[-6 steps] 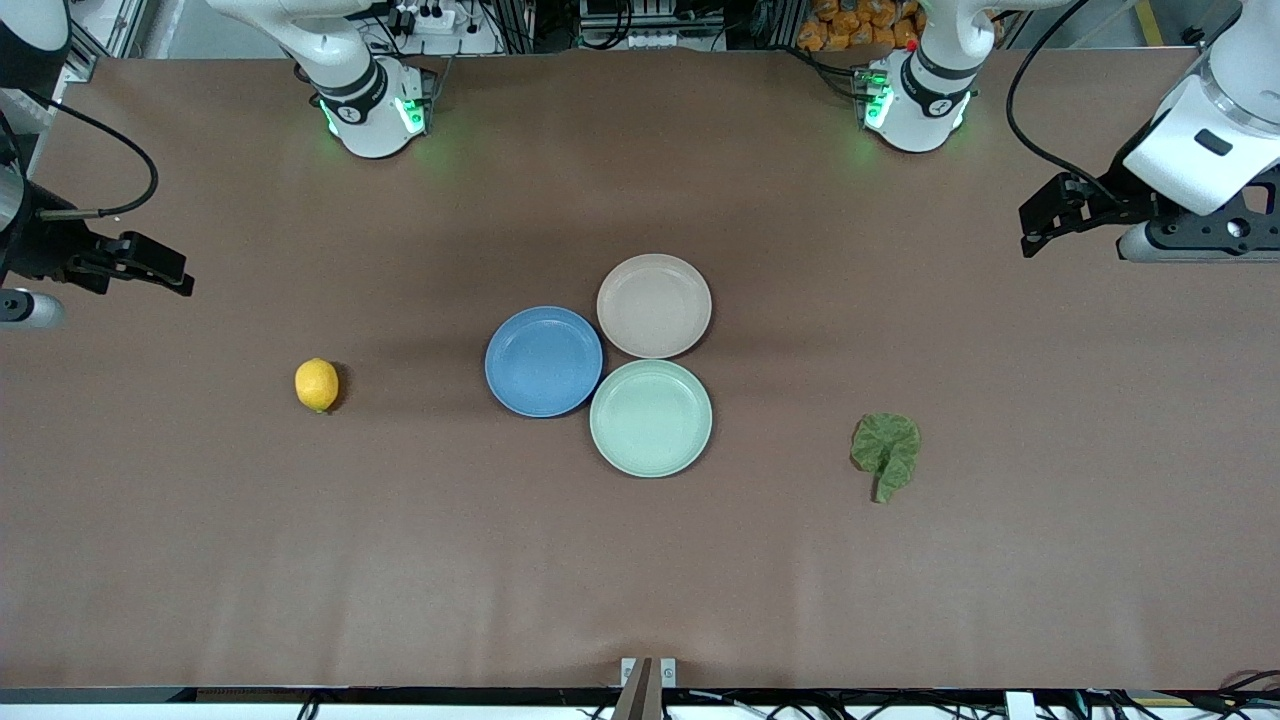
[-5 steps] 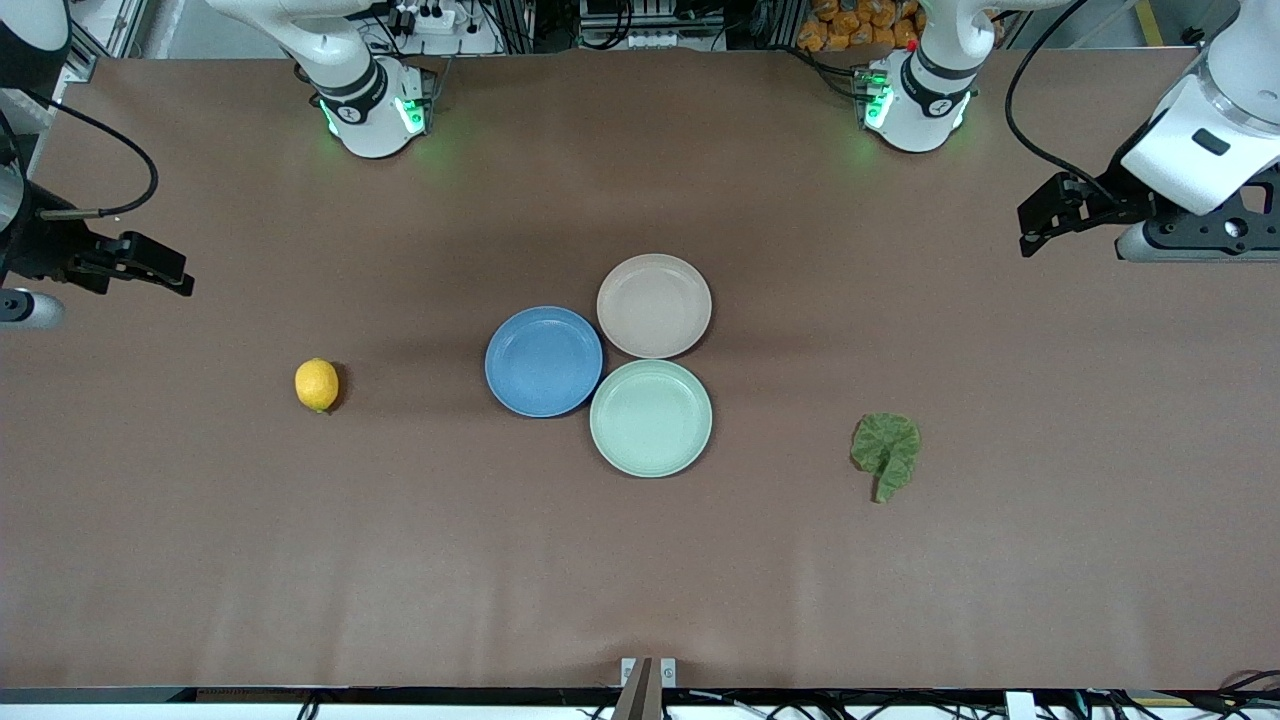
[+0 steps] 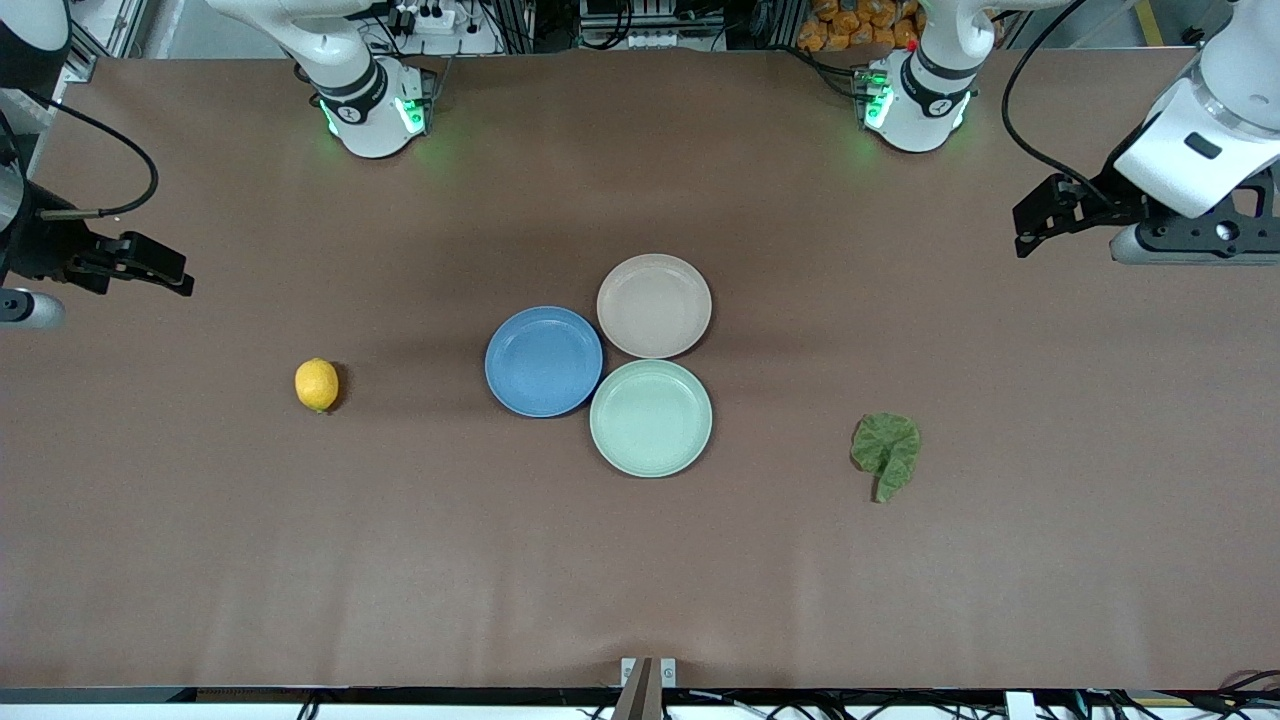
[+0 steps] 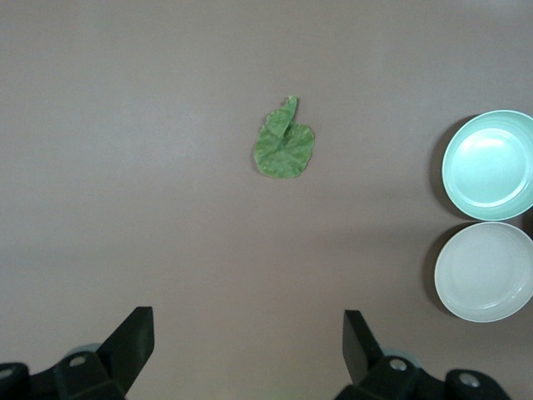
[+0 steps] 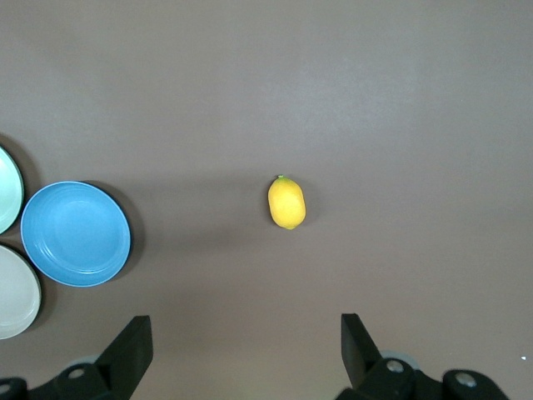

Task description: Place lemon and lettuce in plates

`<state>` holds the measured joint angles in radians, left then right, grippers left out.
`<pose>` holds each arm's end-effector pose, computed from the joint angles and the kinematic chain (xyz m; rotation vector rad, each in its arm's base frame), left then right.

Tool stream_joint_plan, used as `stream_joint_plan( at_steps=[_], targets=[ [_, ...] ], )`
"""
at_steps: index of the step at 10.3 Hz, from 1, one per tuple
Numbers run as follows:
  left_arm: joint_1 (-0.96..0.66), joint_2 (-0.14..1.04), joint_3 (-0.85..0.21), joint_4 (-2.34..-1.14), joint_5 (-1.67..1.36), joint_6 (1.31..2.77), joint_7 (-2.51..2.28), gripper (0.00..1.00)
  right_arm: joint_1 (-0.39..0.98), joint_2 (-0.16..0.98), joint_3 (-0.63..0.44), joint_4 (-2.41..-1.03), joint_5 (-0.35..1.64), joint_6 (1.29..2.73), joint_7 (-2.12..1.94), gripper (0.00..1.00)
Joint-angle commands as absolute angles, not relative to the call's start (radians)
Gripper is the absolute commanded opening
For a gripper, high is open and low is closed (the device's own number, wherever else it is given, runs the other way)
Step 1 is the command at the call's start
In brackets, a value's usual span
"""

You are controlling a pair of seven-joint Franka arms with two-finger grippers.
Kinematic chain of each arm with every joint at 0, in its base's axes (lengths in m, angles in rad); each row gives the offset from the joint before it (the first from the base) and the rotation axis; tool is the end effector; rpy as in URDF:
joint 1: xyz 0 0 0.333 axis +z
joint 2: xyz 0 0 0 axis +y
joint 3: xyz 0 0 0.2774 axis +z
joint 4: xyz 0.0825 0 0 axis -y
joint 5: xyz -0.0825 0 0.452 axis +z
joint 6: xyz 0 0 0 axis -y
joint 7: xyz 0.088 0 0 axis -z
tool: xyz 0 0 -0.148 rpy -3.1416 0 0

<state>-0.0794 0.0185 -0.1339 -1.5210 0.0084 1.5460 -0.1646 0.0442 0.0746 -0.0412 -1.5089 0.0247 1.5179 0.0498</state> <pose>0.6119 -0.1307 0.5581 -3.1361 0.0760 -0.0120 0.6340 0.0063 0.5269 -3.1192 0.0722 0.1031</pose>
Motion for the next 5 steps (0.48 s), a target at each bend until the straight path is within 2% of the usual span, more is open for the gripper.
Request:
stream_joint_plan(
  at_steps=[1,5],
  targets=[
    [-0.086,0.092,-0.137,-1.502,-0.009,1.54,-0.178,1.0,0.048,0.084,-0.044,-1.505,0.04,1.525,0.04,1.0],
    [-0.113,0.231,-0.143,-1.505,-0.006,1.675,-0.176,1.0,0.043,0.091,-0.044,-1.525,0.04,1.529,0.035,1.0]
  ],
)
